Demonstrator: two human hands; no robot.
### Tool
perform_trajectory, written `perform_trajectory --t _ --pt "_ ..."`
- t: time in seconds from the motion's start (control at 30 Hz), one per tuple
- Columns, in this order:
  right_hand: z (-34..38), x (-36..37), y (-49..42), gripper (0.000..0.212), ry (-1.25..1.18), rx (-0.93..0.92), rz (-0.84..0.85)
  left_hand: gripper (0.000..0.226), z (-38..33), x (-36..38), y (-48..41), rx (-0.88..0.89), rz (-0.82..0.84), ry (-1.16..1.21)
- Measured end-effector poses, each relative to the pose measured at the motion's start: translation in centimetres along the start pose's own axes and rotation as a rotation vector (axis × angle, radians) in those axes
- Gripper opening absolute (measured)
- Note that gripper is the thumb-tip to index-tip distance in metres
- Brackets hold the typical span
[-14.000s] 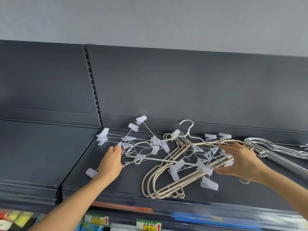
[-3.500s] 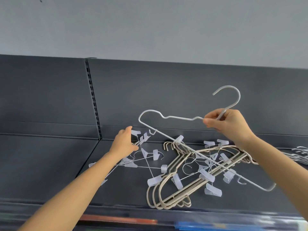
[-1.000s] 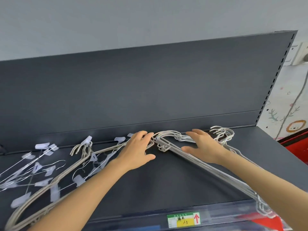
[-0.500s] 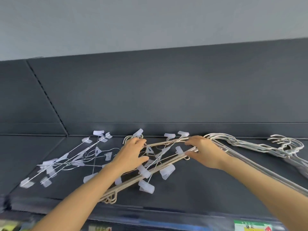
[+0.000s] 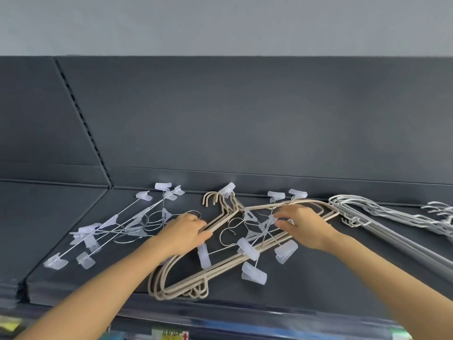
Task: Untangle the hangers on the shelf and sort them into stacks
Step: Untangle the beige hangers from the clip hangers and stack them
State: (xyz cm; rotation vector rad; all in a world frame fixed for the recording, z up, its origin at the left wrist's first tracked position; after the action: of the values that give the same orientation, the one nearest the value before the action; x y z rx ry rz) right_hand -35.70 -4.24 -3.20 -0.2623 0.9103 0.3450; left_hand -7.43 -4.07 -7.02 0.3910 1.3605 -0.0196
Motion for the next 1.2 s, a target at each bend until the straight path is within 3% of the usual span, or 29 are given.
perform_trajectory --t 0.07,0.2,0.37,0.47,0.7,0.9,1.03,1.2 --pt "0.2 0.6 -0.1 0.050 -0.008 0.008 0.007 0.064 0.4 0.4 -0.4 -0.022 0.021 -0.104" --pt "1.4 1.3 -0.9 0.038 -0.005 0.048 0.034 0.047 -1.0 -0.7 -0.8 -0.012 -0.070 -0.213" --pt "2.3 2.3 -3.3 0.038 0.031 0.100 0.122 0.021 -3.1 -1.3 -1.4 -0.004 -0.095 -0.051" --pt "1.6 3.3 -3.6 0.035 0.096 0.174 0.191 0.023 -2.7 -1.2 -1.4 -0.025 -0.103 -0.028" --pt "-1.4 1.6 -2.7 0.018 0.040 0.226 0.097 0.024 -2.9 -1.1 -2.3 -0.071 -0.078 -0.016" --pt "-3.3 0.1 -1.2 0.020 -0.008 0.248 0.009 0.027 -1.0 -1.4 -2.8 -0.101 0.006 0.254" --pt "-4.5 -0.6 -0.8 0.017 -0.001 0.273 -0.044 0.026 0.5 -0.7 -1.5 -0.102 0.069 0.159" --pt "-2.8 -0.6 -0.9 0.021 0.155 0.125 -0.089 0.027 0.8 0.1 -0.4 -0.084 0.013 0.173"
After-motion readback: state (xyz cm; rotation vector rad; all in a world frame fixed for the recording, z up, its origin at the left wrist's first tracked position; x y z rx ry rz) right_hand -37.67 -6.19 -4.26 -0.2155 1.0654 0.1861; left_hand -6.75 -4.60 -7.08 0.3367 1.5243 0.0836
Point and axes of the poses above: each hand's wrist, its own y-axis away from the middle knuckle, its own x-axis out of the palm, z = x × y, the point moved 4 cm from there along -y, towards the middle knuckle, and after that the axes turned 15 degrees about -y, right-handed, at the moved point
